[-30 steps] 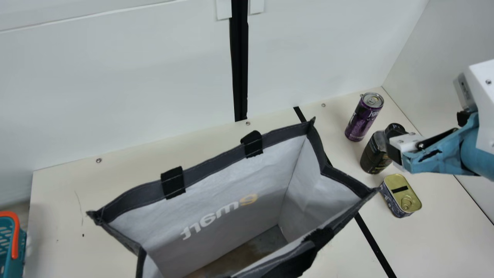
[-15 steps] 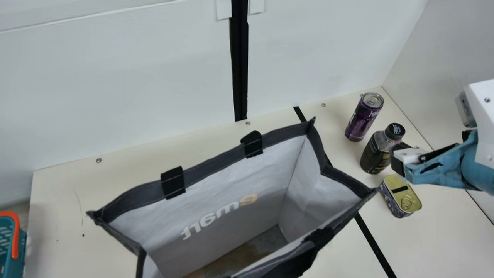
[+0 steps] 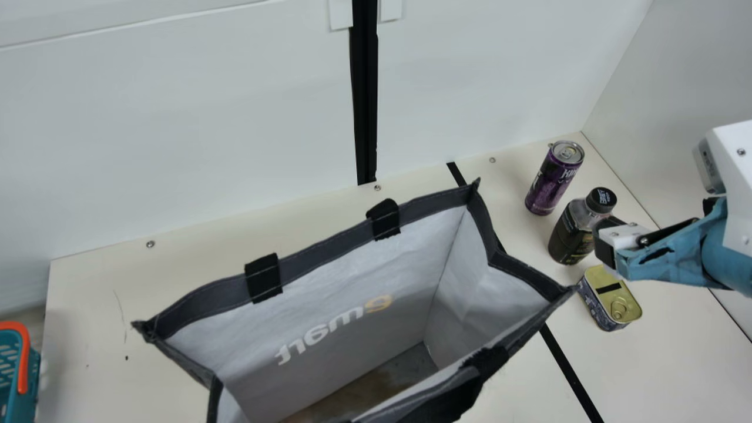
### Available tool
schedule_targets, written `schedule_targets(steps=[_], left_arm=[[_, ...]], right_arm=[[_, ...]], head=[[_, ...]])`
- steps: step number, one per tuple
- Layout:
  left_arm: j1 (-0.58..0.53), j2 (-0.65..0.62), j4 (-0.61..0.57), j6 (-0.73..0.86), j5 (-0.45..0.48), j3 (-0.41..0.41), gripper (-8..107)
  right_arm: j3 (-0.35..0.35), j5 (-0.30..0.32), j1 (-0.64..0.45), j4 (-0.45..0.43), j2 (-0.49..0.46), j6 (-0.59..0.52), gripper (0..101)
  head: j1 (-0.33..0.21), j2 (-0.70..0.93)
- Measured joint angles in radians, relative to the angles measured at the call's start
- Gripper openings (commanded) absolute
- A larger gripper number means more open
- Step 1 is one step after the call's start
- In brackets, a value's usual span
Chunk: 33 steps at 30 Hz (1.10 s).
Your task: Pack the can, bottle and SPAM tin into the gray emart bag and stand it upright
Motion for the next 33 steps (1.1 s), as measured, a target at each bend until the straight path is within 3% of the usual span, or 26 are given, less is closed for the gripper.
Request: schedule_targets(steps=[17, 33], left_arm=[[-0.108, 0.065, 0.084, -0.065, -0.022, -0.094, 90], [-0.382, 0.194, 0.268, -0.225, -0.033, -0.259, 90]], right_arm=[[0.000, 0.000, 0.000, 0.000, 0.000, 0.000, 95], [0.000, 0.000, 0.000, 0.000, 0.000, 0.000, 95]], head=[[0.000, 0.000], [0.000, 0.000]])
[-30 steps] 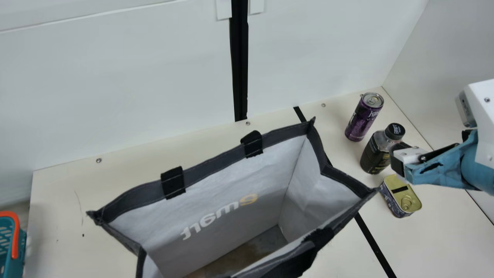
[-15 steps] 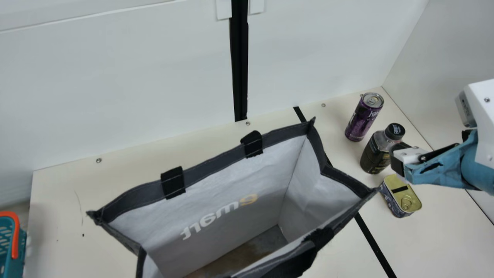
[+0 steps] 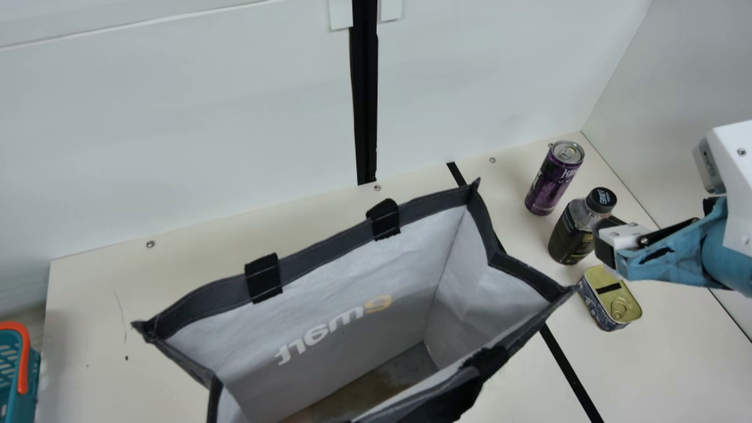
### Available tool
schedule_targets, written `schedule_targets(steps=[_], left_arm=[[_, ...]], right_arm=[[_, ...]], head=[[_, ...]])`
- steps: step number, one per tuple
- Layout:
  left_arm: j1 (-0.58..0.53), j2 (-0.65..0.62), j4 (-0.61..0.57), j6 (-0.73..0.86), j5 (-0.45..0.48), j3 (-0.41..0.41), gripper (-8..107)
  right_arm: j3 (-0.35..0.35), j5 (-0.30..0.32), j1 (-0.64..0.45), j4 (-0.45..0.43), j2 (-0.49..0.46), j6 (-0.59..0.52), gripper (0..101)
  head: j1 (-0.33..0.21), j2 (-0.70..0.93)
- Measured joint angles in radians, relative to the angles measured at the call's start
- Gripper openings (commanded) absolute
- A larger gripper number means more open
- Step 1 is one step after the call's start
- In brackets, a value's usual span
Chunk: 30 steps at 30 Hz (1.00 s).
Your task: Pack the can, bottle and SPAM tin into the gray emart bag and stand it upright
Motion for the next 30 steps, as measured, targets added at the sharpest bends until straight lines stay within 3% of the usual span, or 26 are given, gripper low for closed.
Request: schedule_targets(steps=[17, 30], left_arm=[[-0.321, 0.160, 0.207, -0.151, 0.025, -0.187, 90], [-0.399, 0.266, 0.181, -0.106, 0.014, -0.331, 90]], right_arm=[[0.000, 0.000, 0.000, 0.000, 0.000, 0.000, 95], [0.000, 0.000, 0.000, 0.000, 0.000, 0.000, 95]], head=[[0.000, 0.000], [0.000, 0.000]])
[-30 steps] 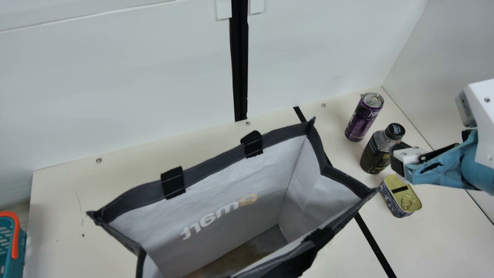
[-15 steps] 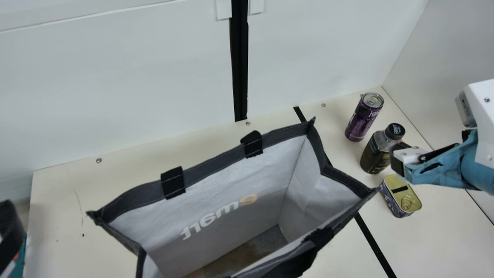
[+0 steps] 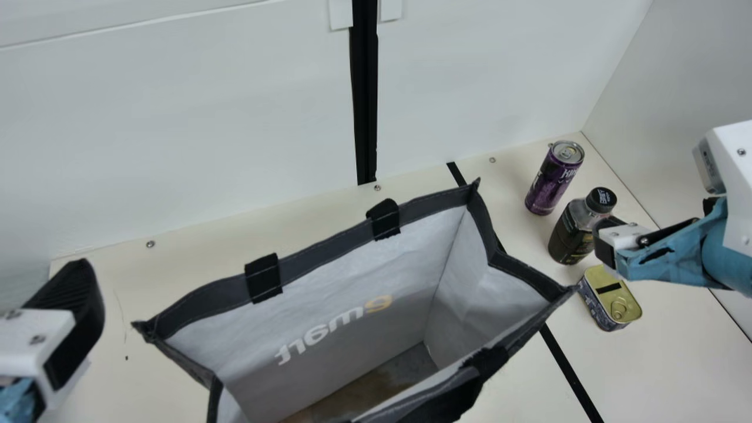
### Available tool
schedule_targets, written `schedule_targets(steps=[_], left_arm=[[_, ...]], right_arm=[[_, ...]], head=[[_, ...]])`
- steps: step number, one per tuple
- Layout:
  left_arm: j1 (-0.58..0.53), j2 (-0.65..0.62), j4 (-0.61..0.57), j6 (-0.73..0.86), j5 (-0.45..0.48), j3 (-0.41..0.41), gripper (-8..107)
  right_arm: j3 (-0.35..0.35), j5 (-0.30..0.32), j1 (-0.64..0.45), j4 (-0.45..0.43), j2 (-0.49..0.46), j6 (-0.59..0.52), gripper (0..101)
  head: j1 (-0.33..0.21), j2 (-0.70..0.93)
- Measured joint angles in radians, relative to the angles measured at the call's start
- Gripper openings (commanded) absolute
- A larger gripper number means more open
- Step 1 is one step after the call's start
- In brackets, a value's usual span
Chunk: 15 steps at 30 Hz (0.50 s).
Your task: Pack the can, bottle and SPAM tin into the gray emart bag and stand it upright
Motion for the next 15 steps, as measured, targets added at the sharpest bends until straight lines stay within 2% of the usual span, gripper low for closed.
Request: schedule_targets(steps=[15], left_arm=[[0.020, 0.132, -0.193, 0.201, -0.010, -0.194, 90]], right_arm=[[0.000, 0.000, 0.000, 0.000, 0.000, 0.000, 95]], head=[[0.000, 0.002]])
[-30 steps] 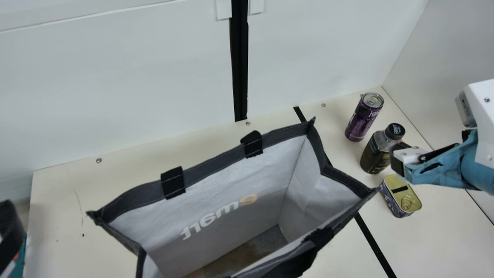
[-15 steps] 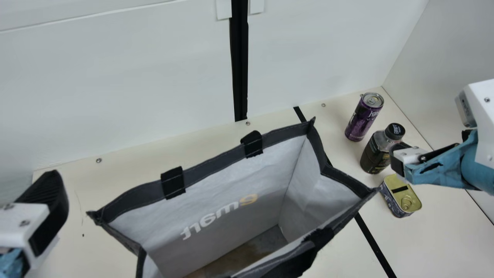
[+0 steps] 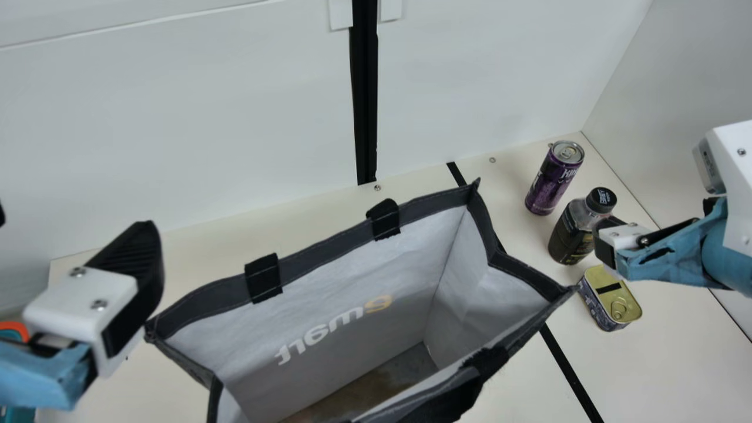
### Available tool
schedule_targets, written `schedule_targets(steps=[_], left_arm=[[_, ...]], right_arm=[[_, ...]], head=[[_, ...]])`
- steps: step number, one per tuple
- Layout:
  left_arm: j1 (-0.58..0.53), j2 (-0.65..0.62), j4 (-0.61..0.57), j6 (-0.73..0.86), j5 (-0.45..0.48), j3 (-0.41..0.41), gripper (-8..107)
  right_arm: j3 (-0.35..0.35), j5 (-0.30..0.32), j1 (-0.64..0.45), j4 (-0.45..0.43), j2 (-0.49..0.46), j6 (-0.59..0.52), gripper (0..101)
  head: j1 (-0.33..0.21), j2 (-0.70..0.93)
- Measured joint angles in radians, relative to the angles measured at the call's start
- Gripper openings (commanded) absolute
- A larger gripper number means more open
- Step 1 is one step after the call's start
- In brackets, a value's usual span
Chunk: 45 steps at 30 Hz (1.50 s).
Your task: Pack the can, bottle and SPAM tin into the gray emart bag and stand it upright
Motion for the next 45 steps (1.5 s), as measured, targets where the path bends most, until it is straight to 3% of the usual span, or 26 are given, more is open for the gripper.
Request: schedule_targets(steps=[12, 26, 45], left_arm=[[-0.022, 0.104, -0.149, 0.148, 0.037, -0.120, 90], [-0.071, 0.167, -0.245, 0.244, 0.036, -0.128, 90], [-0.034, 0.253, -0.393, 0.362, 0.036, -0.111, 90]], right_arm=[[0.000, 0.000, 0.000, 0.000, 0.000, 0.000, 95], [0.000, 0.000, 0.000, 0.000, 0.000, 0.000, 95], [0.000, 0.000, 0.000, 0.000, 0.000, 0.000, 95]], head=[[0.000, -0.002], [0.000, 0.000], [0.000, -0.002]])
